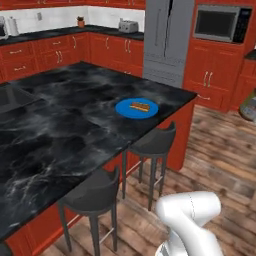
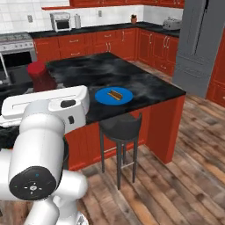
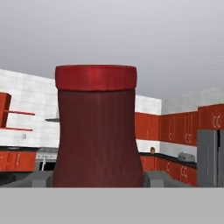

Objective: Move the hot dog bun to the plate on the dining table and place the condiment next to that plate. Then navigate to the fridge and take the sausage and place it on the plate as well.

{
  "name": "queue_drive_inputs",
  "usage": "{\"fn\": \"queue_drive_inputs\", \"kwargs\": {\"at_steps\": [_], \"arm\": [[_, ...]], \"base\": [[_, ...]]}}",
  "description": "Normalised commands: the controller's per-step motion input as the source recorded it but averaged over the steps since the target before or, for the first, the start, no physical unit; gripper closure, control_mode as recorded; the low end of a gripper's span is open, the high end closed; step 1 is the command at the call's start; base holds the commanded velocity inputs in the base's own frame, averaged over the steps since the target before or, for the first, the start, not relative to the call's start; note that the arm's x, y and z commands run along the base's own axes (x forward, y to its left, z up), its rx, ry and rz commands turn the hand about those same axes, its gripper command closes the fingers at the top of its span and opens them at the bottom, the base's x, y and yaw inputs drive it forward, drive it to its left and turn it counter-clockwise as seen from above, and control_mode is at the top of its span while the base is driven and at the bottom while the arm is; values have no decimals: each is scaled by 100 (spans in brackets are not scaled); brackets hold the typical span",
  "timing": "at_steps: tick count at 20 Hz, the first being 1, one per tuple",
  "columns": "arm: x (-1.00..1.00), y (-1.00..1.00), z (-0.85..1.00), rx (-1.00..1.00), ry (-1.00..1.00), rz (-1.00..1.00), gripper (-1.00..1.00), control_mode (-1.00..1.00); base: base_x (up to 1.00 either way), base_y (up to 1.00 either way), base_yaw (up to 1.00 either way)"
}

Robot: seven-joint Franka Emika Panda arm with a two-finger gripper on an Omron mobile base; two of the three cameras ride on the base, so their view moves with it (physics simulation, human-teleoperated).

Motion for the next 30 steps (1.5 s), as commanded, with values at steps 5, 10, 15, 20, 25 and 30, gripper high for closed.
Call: {"fn": "queue_drive_inputs", "kwargs": {"at_steps": [5, 10, 15, 20, 25, 30], "arm": [[0, 0, 0, 0, 0, 0, 100, 100], [0, 0, 0, 0, 0, 0, 100, 100], [0, 0, 0, 0, 0, 0, 100, 100], [0, 0, 0, 0, 0, 0, 100, 100], [0, 0, 0, 0, 0, 0, 100, 100], [0, 0, 0, 0, 0, 0, 100, 100]], "base": [[91, -38, 41], [90, -43, 40], [57, -86, 27], [47, -95, 20], [78, -47, 35], [82, -15, 47]]}}
